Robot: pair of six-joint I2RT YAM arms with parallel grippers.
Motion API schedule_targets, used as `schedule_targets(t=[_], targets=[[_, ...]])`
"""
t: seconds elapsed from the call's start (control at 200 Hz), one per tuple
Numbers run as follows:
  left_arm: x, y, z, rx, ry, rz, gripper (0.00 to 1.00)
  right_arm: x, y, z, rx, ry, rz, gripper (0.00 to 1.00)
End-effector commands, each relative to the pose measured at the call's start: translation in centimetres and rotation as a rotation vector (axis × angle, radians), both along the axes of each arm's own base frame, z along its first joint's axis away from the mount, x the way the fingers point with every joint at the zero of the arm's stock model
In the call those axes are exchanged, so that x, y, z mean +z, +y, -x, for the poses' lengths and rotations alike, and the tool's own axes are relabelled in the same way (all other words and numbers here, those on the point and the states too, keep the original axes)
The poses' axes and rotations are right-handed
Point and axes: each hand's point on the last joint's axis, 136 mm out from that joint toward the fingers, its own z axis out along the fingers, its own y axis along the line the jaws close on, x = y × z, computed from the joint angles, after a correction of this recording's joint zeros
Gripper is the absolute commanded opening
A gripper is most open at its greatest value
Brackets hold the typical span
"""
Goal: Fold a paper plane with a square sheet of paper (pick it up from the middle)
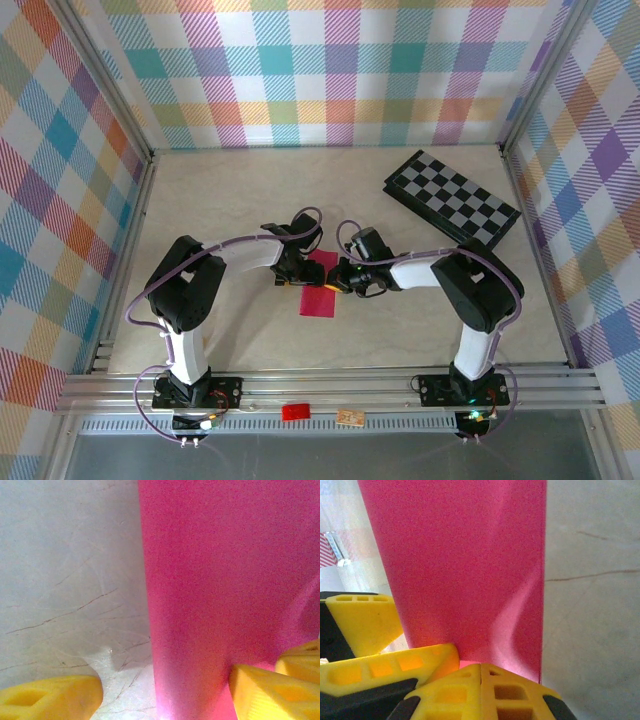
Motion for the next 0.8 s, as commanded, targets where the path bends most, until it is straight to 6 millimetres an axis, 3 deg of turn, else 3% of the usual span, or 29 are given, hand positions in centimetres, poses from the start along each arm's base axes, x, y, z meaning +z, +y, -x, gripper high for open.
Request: schedule_targets(t=[0.0, 0.26, 0.43, 0.55, 0.66, 0.795], targets=[[-7.9, 2.9, 1.7, -0.008, 0.081, -0.141, 0.74, 0.4, 1.0, -0.3, 0.023, -0.011, -0.027, 0.0], [-7.8, 2.6, 1.6, -0.007, 0.082, -0.127, 0.73, -4.4, -2.3, 2.6, 0.036, 0.071, 0.143, 0.0], [-6.5, 1.2, 1.4, 0.002, 0.076, -0.054, 0.74, -5.6, -3.9, 3.8, 0.089, 0.087, 0.238, 0.0], [-3.6, -0.6, 0.8, 0.014, 0.037, 0.057, 0.74, -5.9, -4.8, 4.2, 0.117, 0.085, 0.284, 0.01], [0.4, -2.2, 0.0, 0.019, -0.033, 0.178, 0.75, -5.5, -5.4, 4.4, 0.14, 0.08, 0.294, 0.01], [4.8, -2.8, -0.5, 0.032, -0.132, 0.276, 0.79, -4.9, -6.8, 4.3, 0.146, 0.078, 0.302, 0.01]])
